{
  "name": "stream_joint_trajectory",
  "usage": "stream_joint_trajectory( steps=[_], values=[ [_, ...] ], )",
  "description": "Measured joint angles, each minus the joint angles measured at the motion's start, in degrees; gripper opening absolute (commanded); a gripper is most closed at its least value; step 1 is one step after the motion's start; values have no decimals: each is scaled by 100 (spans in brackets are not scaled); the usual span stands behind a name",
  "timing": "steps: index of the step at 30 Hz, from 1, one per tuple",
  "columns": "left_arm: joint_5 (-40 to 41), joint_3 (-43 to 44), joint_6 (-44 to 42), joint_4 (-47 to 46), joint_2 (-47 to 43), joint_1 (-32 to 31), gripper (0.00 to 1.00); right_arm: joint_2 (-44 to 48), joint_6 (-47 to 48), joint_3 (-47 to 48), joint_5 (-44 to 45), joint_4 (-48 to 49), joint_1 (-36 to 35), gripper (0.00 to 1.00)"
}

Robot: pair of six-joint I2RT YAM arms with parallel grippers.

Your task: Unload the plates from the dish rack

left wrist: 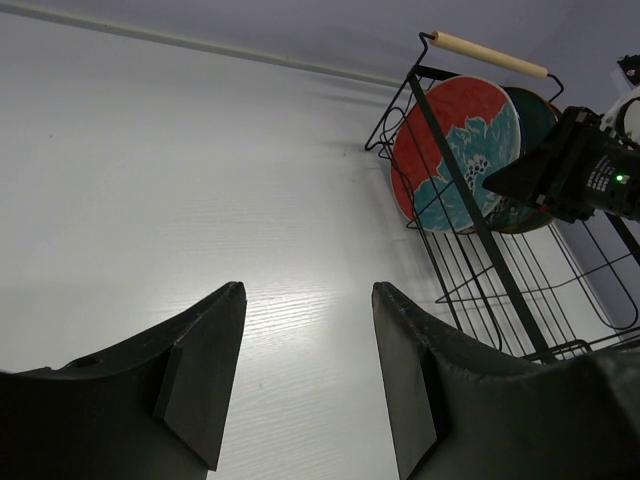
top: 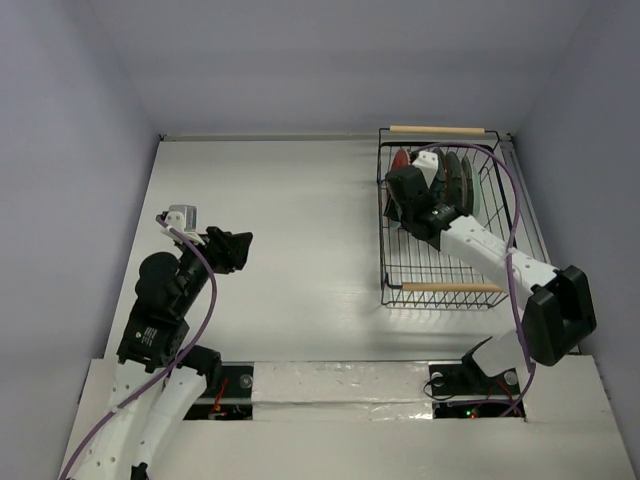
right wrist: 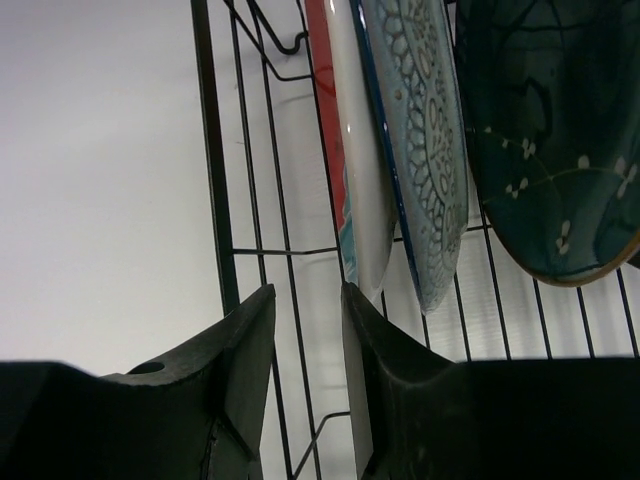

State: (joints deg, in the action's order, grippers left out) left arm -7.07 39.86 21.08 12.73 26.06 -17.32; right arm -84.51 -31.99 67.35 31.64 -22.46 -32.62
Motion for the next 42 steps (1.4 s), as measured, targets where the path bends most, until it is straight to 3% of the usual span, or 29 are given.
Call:
stream_joint_trajectory(
  steps=[10,25,42],
  values=[
    [-2,0,0,0,0,0,50,741,2,-173,33,-4,11,38],
    [-4,0,0,0,7,0,50,-70,-4,-192,59,197,249,43],
    [-44,0,0,0,7,0,50,-691,-83,219,1075,291,146,44]
  ],
)
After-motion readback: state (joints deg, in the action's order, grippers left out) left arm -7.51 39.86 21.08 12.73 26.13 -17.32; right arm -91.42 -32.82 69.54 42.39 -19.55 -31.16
